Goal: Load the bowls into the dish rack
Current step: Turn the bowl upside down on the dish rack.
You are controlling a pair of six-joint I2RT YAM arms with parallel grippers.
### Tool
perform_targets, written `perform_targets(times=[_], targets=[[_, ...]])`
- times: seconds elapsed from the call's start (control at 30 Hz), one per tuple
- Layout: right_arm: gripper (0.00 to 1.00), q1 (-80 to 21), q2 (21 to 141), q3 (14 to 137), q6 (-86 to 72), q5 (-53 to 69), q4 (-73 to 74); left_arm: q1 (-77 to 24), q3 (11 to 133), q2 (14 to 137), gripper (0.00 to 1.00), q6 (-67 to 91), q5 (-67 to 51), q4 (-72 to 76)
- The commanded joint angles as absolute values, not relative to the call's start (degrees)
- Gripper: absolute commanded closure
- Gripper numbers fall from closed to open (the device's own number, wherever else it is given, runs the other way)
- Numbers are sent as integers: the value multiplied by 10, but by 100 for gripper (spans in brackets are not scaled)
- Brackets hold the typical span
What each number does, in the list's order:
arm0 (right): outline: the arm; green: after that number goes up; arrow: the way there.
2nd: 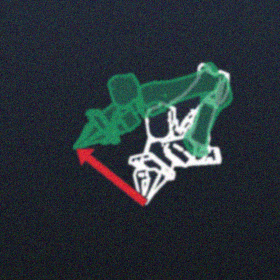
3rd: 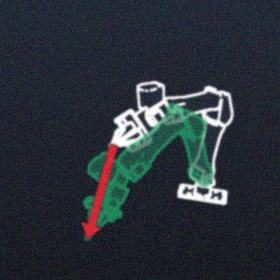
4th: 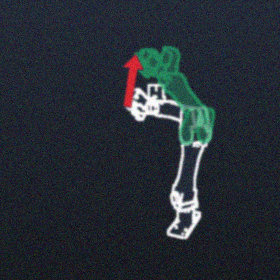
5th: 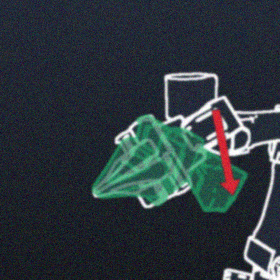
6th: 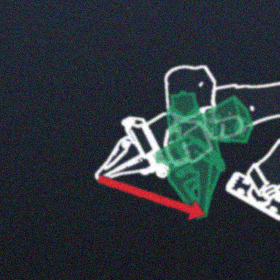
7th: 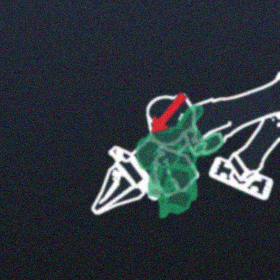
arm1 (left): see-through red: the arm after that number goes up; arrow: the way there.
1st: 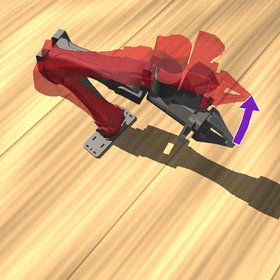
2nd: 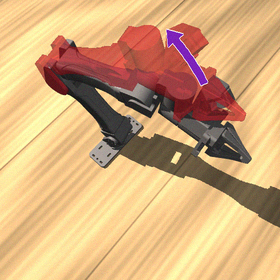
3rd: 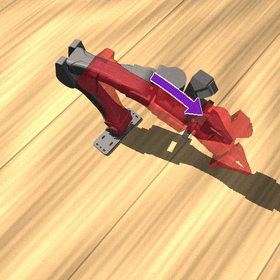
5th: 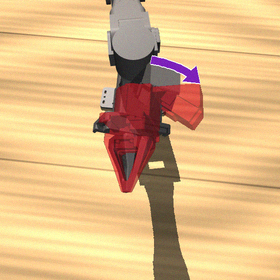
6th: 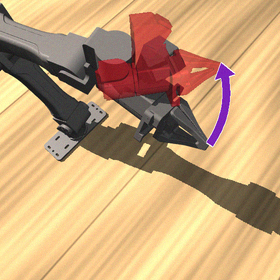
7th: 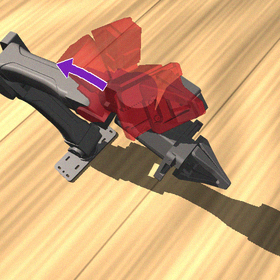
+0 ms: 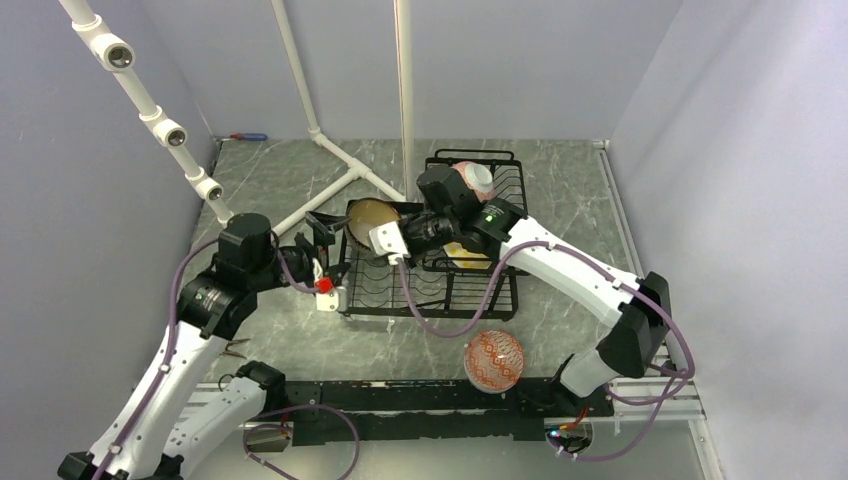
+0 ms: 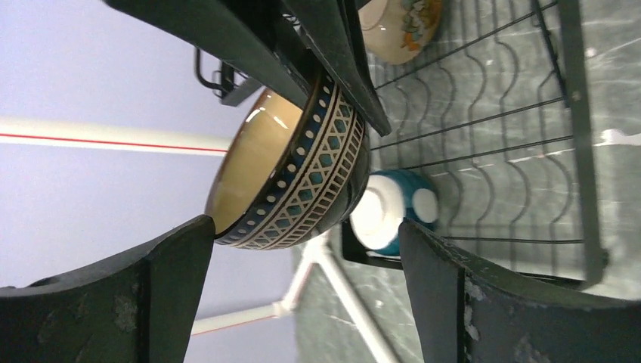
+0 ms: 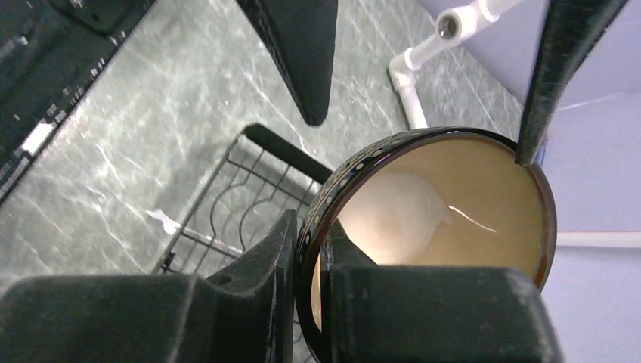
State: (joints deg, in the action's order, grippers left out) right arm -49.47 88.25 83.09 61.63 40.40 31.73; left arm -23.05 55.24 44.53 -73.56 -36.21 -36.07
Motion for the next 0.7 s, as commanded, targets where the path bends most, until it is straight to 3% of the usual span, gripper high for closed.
perform_targets(times=[0.0,0.17,0.33,0.67], targets=[[100,-484,833,845,541,508,199,-228,504,420,6,-809,-361,-300],[100,-478,849,906,516,547,258,-228,476,407,6,-866,-353,-240],[100,-477,860,936,501,554,283,-229,520,446,6,-940,-386,-322],[100,-478,874,960,471,576,286,-236,524,476,6,-976,-435,-293]])
